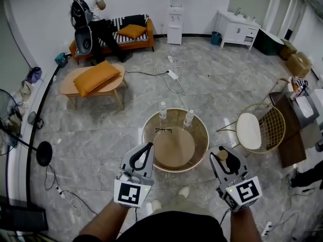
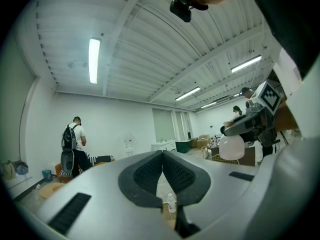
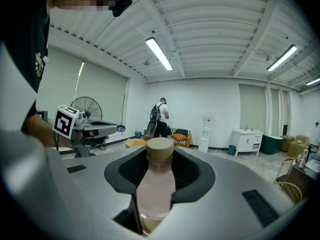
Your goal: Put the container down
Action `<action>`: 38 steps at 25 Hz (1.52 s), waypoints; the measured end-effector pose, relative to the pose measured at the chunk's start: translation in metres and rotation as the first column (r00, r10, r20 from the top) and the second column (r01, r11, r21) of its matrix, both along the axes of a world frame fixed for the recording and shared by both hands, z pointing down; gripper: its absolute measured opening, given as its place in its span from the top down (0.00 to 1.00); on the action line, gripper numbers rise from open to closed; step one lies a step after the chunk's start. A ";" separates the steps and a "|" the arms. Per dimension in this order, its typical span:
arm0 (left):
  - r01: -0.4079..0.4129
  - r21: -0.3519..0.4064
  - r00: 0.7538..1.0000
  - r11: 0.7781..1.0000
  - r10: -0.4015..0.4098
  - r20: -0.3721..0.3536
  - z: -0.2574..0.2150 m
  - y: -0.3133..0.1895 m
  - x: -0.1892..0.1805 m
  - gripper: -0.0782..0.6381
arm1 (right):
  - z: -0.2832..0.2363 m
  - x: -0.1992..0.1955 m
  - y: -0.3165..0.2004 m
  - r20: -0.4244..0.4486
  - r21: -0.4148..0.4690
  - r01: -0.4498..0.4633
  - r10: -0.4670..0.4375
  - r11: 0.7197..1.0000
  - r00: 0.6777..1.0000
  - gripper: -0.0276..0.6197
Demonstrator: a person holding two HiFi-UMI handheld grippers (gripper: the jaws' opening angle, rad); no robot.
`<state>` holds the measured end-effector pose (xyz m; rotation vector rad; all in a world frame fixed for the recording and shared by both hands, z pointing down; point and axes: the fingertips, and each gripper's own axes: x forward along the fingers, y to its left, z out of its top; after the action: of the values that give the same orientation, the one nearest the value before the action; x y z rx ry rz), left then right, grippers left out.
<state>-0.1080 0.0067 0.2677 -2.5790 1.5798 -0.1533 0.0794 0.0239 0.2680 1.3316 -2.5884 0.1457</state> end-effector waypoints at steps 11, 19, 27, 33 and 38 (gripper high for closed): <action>0.024 0.001 0.999 1.000 -0.024 0.035 0.008 -0.058 0.037 0.87 | 0.026 0.036 -0.064 -0.010 -0.015 0.048 -0.048 0.999 0.999 0.73; 0.072 0.011 0.995 0.997 -0.073 0.069 0.005 -0.097 0.069 0.87 | 0.032 0.057 -0.111 -0.001 -0.028 0.128 -0.128 0.991 0.992 0.73; 0.122 0.005 0.990 0.992 -0.122 0.074 0.022 -0.113 0.080 0.87 | 0.064 0.062 -0.134 0.006 -0.067 0.184 -0.184 0.981 0.983 0.73; 0.141 -0.013 0.988 0.990 -0.140 0.071 0.035 -0.128 0.071 0.87 | 0.086 0.052 -0.156 0.017 -0.098 0.164 -0.163 0.982 0.987 0.73; 0.100 -0.015 0.991 0.995 -0.098 0.086 0.039 -0.144 0.064 0.87 | 0.102 0.042 -0.173 0.015 -0.112 0.118 -0.117 0.987 0.993 0.73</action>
<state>-0.0438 -0.1371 0.3063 -2.4730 1.6835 -0.2844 0.1214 -0.1492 0.3701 1.1395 -2.6142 0.2740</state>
